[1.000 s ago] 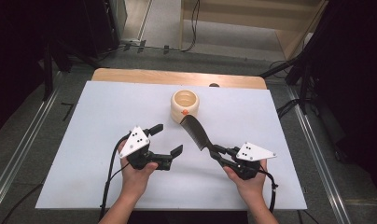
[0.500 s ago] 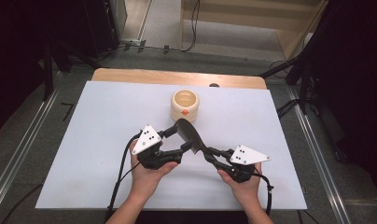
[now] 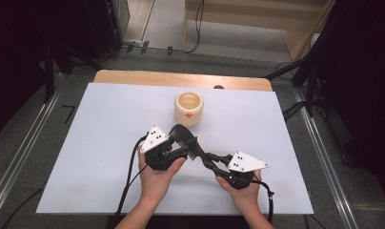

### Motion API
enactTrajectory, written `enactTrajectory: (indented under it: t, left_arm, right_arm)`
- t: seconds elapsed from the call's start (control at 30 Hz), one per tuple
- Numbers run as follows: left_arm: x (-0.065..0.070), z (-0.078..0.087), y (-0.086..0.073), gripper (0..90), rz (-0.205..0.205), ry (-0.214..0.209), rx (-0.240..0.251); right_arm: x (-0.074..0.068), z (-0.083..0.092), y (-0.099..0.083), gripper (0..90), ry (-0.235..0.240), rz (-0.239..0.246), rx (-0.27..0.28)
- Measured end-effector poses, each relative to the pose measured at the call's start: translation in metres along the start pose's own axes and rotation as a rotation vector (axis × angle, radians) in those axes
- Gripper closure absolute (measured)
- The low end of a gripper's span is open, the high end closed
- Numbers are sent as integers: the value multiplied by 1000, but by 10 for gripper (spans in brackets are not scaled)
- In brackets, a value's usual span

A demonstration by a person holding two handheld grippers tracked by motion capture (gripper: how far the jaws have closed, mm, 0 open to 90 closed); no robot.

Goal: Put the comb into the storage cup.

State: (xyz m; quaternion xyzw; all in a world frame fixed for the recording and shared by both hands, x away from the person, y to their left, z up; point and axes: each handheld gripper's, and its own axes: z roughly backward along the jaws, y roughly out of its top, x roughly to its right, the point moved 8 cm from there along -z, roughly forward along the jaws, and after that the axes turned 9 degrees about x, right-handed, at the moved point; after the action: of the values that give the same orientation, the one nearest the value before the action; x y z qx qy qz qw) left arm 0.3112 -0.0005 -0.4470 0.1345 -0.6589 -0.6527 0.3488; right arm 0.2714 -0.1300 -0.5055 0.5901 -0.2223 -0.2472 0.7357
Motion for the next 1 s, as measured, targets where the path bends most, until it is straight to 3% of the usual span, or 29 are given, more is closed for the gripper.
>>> enactTrajectory:
  t: [0.2, 0.27, 0.33, 0.47, 0.5, 0.53, 0.6, 0.8, 0.93, 1.0]
  left_arm:
    - [-4, 0, -2, 729, 58, -26, -17]
    - [-3, 0, -1, 763, 96, -73, -18]
    - [1, 0, 1, 823, 143, -179, -4]
    - [2, 3, 3, 844, 123, -209, 19]
    - [1, 4, 4, 844, 117, -205, 24]
    - [0, 5, 6, 844, 113, -205, 32]
    - [-4, 7, 9, 844, 105, -191, 44]
    - [-10, 12, 15, 845, 71, -187, 54]
    - [-15, 13, 16, 844, 71, -186, 56]
    - [-16, 13, 17, 845, 67, -186, 59]
  right_arm:
    - [-1, -2, -2, 701, -10, 0, 8]
    - [-2, -3, -3, 701, -18, 6, 4]
    - [-2, -4, -4, 696, -22, 3, 4]
    - [-1, -5, -6, 563, 20, -52, 14]
    - [2, -3, -5, 462, 15, -63, 19]
    - [2, -3, -5, 462, 15, -63, 19]
    - [5, 0, -5, 370, 34, -88, 31]
    - [18, 10, -5, 100, -15, -138, 54]
    - [25, 15, -5, 71, -69, -133, 65]
    - [25, 17, -6, 0, -63, -136, 65]
